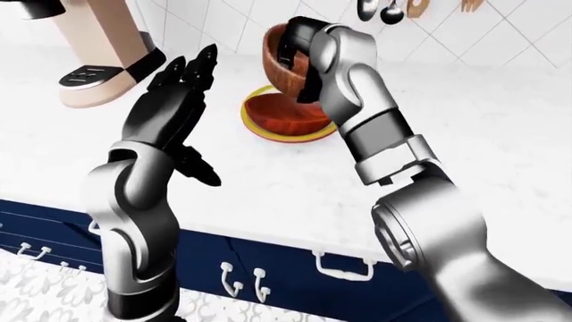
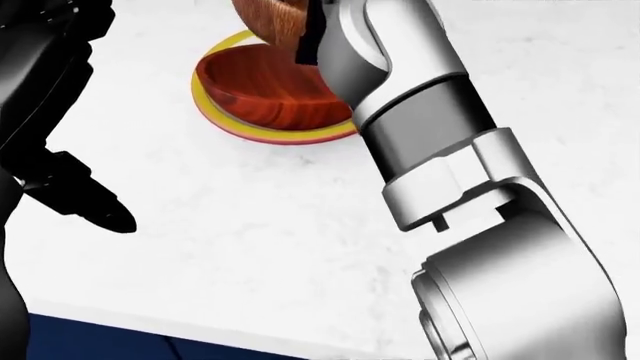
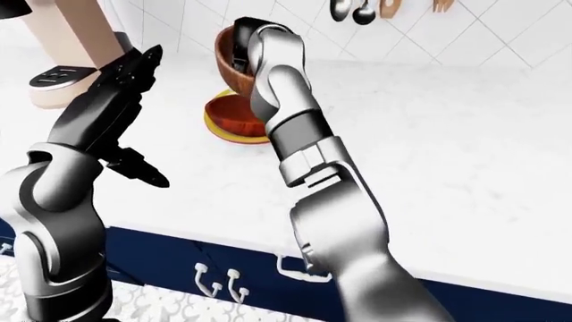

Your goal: Stack the bowls from largest to smallest.

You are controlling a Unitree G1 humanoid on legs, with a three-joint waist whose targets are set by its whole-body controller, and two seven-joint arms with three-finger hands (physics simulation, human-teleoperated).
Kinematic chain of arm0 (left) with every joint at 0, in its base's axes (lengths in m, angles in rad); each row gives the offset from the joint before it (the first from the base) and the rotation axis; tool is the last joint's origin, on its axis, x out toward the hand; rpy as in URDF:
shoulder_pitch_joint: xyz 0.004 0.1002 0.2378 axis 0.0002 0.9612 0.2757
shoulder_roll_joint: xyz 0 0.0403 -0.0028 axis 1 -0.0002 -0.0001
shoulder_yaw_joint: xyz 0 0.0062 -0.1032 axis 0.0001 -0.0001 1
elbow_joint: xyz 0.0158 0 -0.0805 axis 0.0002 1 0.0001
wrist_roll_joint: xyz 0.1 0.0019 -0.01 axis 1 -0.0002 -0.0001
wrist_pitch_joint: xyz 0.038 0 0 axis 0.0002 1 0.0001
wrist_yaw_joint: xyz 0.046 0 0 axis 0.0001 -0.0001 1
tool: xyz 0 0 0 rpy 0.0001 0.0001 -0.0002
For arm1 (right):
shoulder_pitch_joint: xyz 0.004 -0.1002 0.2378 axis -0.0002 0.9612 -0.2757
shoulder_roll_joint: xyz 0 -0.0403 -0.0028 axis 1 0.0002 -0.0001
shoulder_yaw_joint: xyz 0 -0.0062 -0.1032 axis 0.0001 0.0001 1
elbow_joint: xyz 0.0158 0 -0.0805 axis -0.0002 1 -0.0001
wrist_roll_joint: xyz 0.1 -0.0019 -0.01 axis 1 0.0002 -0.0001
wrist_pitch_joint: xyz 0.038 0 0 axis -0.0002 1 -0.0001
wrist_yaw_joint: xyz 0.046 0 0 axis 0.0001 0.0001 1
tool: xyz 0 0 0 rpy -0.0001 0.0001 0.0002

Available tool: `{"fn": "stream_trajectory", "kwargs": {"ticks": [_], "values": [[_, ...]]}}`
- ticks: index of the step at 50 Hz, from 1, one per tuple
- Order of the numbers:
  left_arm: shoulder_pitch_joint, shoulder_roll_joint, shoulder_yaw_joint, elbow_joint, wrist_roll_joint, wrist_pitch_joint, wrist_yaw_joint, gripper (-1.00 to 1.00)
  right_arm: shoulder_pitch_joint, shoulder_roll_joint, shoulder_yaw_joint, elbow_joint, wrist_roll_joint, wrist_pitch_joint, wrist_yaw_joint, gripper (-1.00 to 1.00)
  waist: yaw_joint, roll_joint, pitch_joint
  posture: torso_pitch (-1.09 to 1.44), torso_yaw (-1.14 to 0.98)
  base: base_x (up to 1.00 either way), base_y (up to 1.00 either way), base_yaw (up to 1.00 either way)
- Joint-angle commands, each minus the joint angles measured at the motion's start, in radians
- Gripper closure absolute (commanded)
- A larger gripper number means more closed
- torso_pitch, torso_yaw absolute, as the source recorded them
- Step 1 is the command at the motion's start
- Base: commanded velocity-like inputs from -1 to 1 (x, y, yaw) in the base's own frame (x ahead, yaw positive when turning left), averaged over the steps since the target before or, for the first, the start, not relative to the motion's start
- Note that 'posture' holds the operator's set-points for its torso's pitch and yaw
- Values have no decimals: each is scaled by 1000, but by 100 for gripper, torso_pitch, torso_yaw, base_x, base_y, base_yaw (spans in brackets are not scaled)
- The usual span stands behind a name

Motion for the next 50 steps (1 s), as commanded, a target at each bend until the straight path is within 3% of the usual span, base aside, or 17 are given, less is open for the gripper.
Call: {"fn": "stream_trajectory", "kwargs": {"ticks": [1,6,15,26,50], "values": [[-27,9,8,-24,-1,-7,25,-100,-39,-12,-4,-61,-14,-5,10,100,-1,6,-33,0,0,0,0,0],[-37,17,9,-20,0,-1,20,-100,-33,-12,-8,-57,-15,-14,15,99,-3,8,-34,0,0,0,0,0],[-27,33,18,-15,-11,-13,22,-100,-26,-8,-9,-30,-2,-25,-9,60,-5,12,-35,0,0,0,0,0],[-21,39,21,-17,-9,-20,22,-100,-18,-1,-7,-40,-1,-22,-10,30,-5,12,-35,0,0,0,0,0],[-12,47,31,-14,-14,-25,39,-100,15,19,2,-40,3,-32,-31,3,-5,13,-38,0,0,0,0,0]]}}
